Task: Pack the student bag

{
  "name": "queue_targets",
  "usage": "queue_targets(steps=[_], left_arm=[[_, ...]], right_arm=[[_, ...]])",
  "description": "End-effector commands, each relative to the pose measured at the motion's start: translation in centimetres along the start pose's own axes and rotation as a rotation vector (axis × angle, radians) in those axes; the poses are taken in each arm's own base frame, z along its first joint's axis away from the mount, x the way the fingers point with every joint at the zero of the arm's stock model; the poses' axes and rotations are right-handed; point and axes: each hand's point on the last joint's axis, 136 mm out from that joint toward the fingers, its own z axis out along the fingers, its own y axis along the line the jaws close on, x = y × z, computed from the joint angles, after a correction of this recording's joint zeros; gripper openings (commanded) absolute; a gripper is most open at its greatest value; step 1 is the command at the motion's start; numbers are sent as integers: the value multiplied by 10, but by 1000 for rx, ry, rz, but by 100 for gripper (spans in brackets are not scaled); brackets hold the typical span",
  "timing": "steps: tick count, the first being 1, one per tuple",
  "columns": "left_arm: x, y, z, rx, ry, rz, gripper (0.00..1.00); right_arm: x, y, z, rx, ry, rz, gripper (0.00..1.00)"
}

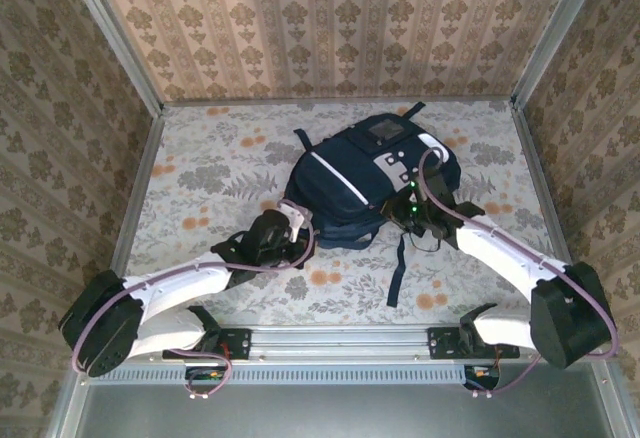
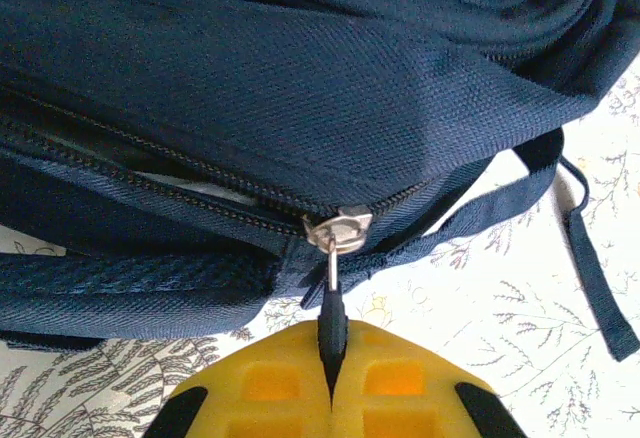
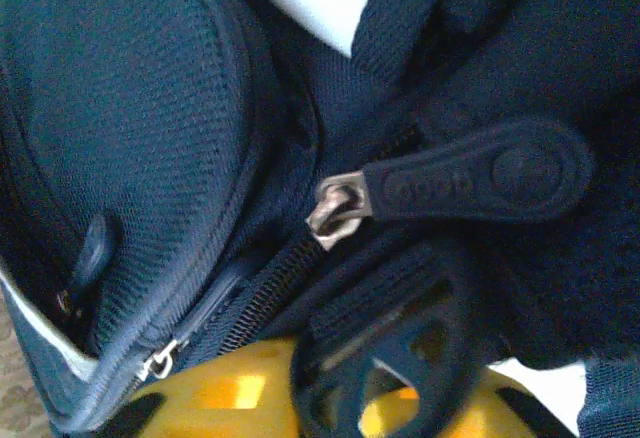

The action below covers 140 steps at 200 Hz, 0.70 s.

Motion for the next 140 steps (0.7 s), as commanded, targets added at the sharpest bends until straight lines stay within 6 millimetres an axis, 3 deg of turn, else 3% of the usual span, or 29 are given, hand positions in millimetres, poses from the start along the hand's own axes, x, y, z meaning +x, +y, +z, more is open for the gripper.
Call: queue_targets(steps=[1, 28, 64, 109, 140], left_arm=[[15, -10, 9, 32, 60, 40, 0], [20, -29, 23, 75, 96, 74, 0], [20, -54, 36, 126, 102, 116, 0], [13, -84, 42, 183, 92, 170, 0], [11, -101, 44, 222, 84, 197, 0]], right_arm=[[-30, 16, -18, 24, -81, -148, 40], [-31, 11, -42, 44, -141, -53, 44], [0, 23, -60, -145, -126, 191, 42], [43, 27, -59, -196, -112, 342, 43], [57, 12, -47, -191, -152, 441, 46]])
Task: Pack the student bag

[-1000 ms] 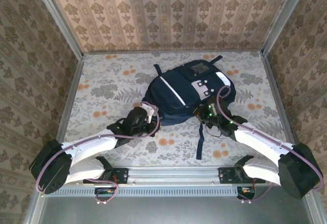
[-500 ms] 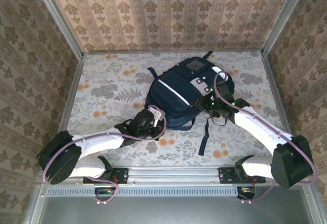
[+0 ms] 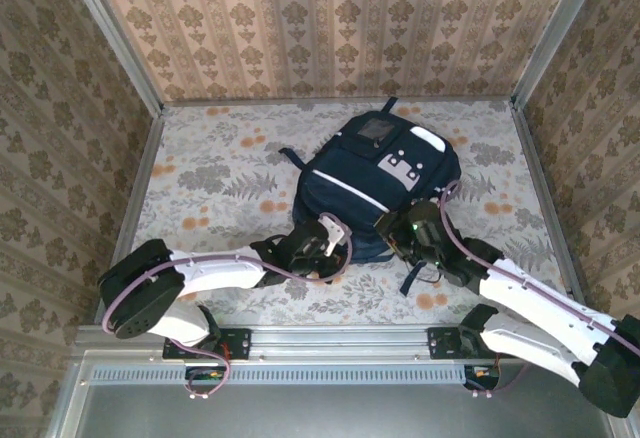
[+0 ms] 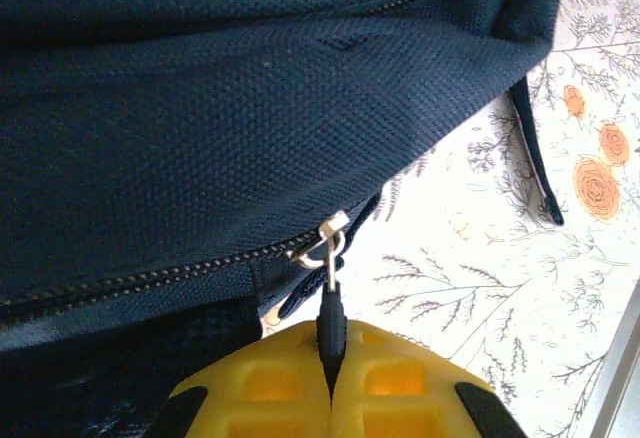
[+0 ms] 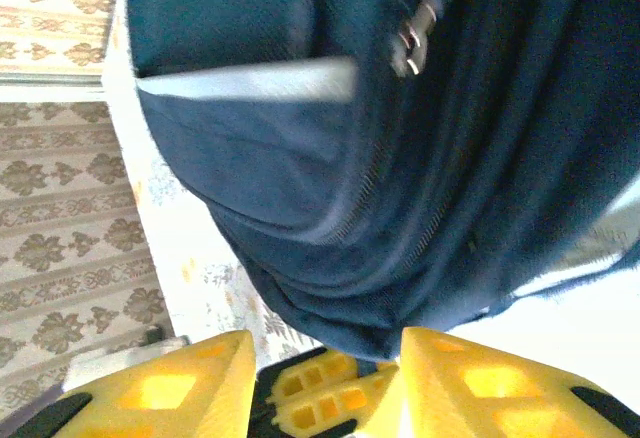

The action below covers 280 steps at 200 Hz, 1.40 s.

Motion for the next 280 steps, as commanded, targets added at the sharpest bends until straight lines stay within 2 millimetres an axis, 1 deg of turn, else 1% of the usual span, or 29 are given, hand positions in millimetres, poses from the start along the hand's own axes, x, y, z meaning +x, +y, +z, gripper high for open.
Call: queue_targets(steps=[1, 27, 57, 73, 88, 95, 109, 127, 128, 137, 140, 143, 152, 173, 198, 219, 280], left_arm=[[-18, -26, 2, 78, -44, 61, 0], [-19, -32, 4, 88, -47, 62, 0], [-18, -37, 6, 97, -50, 72, 0], [-17, -38, 7, 98, -46, 77, 0], [-17, -38, 9, 94, -44, 76, 0], [-17, -38, 9, 92, -44, 76, 0], [-16, -36, 9, 84, -42, 75, 0], [-14, -31, 8, 56, -37, 78, 0], [-13, -30, 9, 53, -35, 77, 0], [-12, -25, 8, 31, -31, 74, 0], [-12, -24, 7, 23, -30, 73, 0], [-11, -22, 7, 14, -28, 71, 0], [-8, -16, 7, -14, -18, 66, 0], [-2, -3, 4, -79, -3, 55, 0], [1, 14, -1, -169, 7, 29, 0], [3, 26, -5, -239, 12, 10, 0], [4, 41, -17, -302, -25, -46, 0]], right_arm=[[-9, -10, 4, -27, -106, 171, 46], [-12, -24, 14, -49, -140, 238, 48], [-12, -32, 23, -50, -149, 277, 49], [-12, -31, 28, -63, -149, 284, 50], [-10, -26, 32, -83, -139, 279, 50], [-9, -25, 35, -78, -134, 276, 48], [-6, -25, 39, -76, -122, 271, 39], [-4, -27, 43, -62, -116, 261, 18], [-4, -27, 43, -62, -116, 261, 18], [-4, -31, 43, -49, -127, 245, 7], [-4, -32, 43, -44, -131, 242, 5], [-5, -34, 42, -36, -137, 237, 0], [-6, -40, 41, -13, -147, 226, 0], [-7, -46, 37, 20, -157, 197, 0], [-8, -53, 33, 64, -164, 174, 0], [-9, -54, 32, 62, -168, 176, 0], [-12, -55, 28, 96, -184, 143, 0]])
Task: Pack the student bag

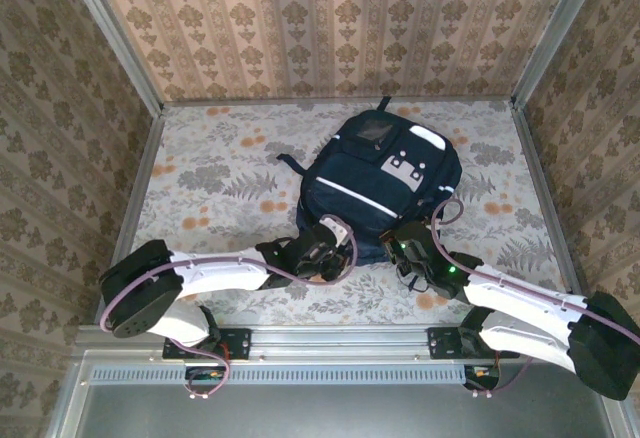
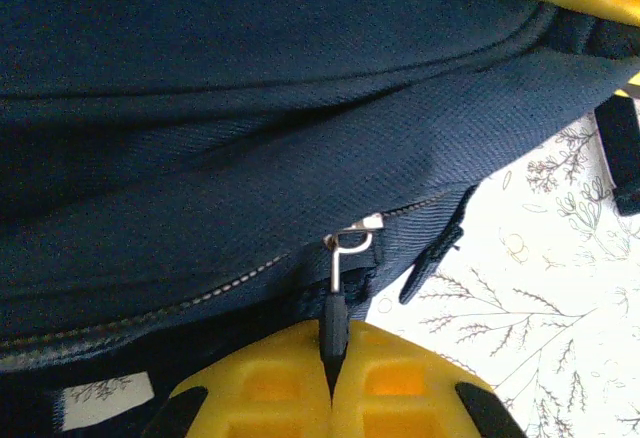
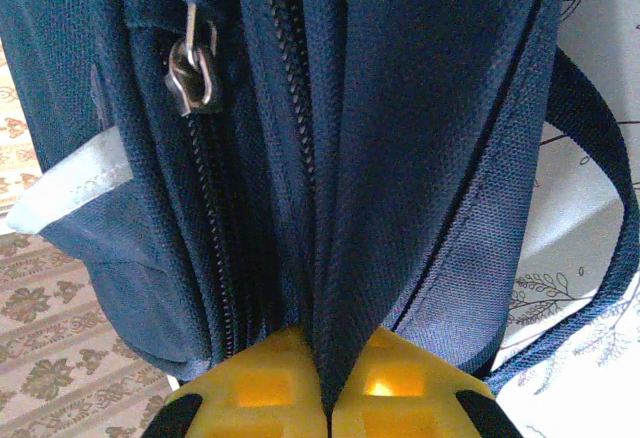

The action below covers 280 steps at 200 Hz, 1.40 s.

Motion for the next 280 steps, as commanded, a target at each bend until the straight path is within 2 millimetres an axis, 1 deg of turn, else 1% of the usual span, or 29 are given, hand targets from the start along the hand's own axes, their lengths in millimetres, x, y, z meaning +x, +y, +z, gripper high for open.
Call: queue_targets(steps=[1, 30, 57, 80, 115, 143, 163, 189, 209, 213, 219, 232, 239, 247, 259, 275, 280], left_arm=[[9, 28, -8, -122, 7, -51, 0], [13, 40, -13, -146, 1, -92, 0], [17, 53, -18, -161, -6, -131, 0], [22, 63, -24, -173, -14, -159, 0], [29, 78, -35, -182, -29, -185, 0], [30, 82, -40, -170, -40, -180, 0], [31, 87, -41, -170, -40, -183, 0], [32, 91, -37, -145, -38, -190, 0], [28, 86, -30, -111, -34, -174, 0], [26, 83, -29, -96, -36, -170, 0], [24, 79, -26, -75, -37, -167, 0], [19, 69, -21, -31, -32, -164, 0], [15, 62, -18, -7, -29, -158, 0], [11, 53, -15, 20, -26, -142, 0], [8, 40, -12, 49, -20, -116, 0], [4, 20, -9, 90, -17, -77, 0], [2, 15, -8, 101, -17, -68, 0]], right_arm=[[-9, -7, -6, 55, -51, -55, 0], [-9, -5, -7, 60, -50, -91, 0], [-13, -3, -8, 65, -60, -181, 0], [-18, -5, -7, 92, -59, -246, 0], [-14, -1, 0, 107, 7, -350, 0], [-12, 3, 5, 105, 71, -423, 0], [-23, 1, 1, 133, 80, -451, 0], [-50, -8, -13, 164, 18, -435, 0], [-64, -9, -23, 178, -18, -446, 0], [-65, -9, -24, 182, -18, -450, 2], [-65, -9, -26, 183, -17, -451, 8], [-64, -8, -28, 185, -3, -451, 25], [-63, -8, -30, 189, 1, -445, 31], [-63, -10, -34, 204, -1, -415, 35], [-63, -13, -40, 213, -4, -346, 38], [-60, -11, -49, 197, -5, -279, 38], [-57, -16, -53, 216, 0, -263, 38]])
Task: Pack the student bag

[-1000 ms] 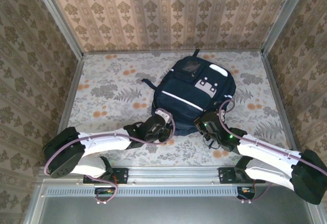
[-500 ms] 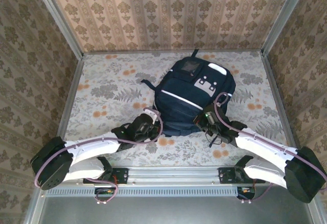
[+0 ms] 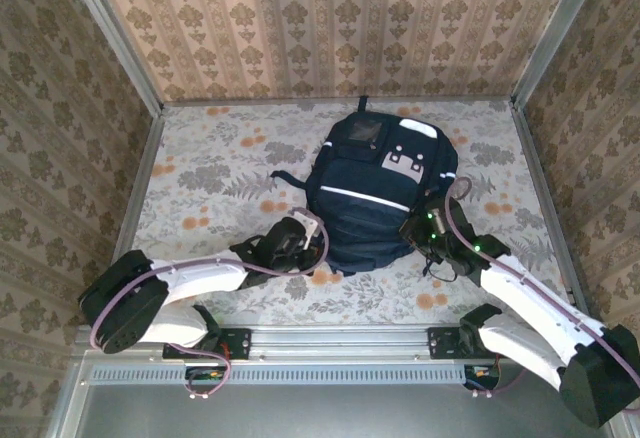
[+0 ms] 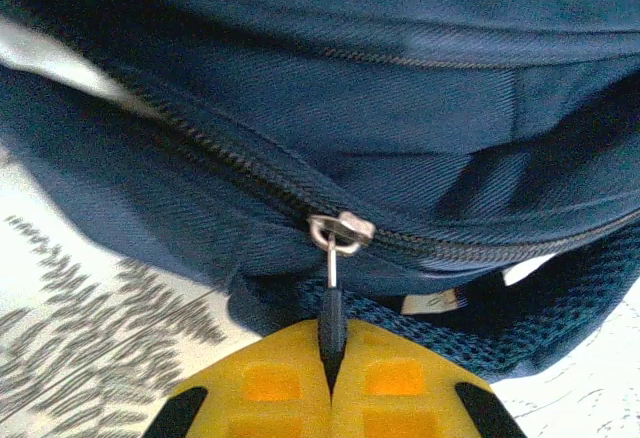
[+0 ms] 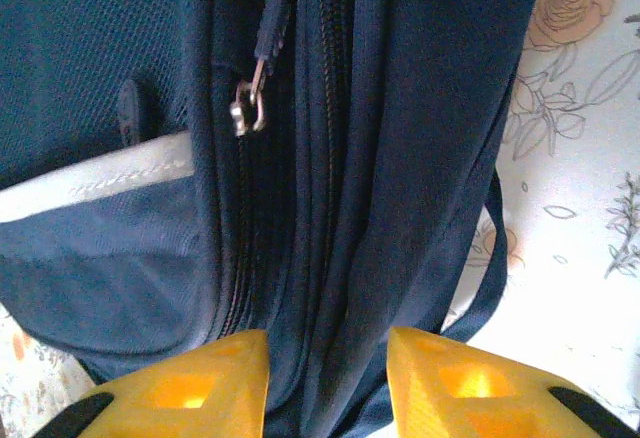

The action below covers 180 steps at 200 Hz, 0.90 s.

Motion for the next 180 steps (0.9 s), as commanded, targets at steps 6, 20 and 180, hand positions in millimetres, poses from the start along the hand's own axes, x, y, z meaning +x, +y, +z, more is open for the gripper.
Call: queue_targets(steps=[6, 20, 180], left_arm=[[-4, -39, 5, 96, 18, 74, 0], [-2, -52, 7, 123, 29, 96, 0], [-7, -126, 18, 284, 40, 220, 0]], right_arm=[[5, -8, -22, 37, 0, 113, 38], [16, -2, -26, 3, 28, 152, 38], [72, 21, 16, -9, 87, 334, 46]])
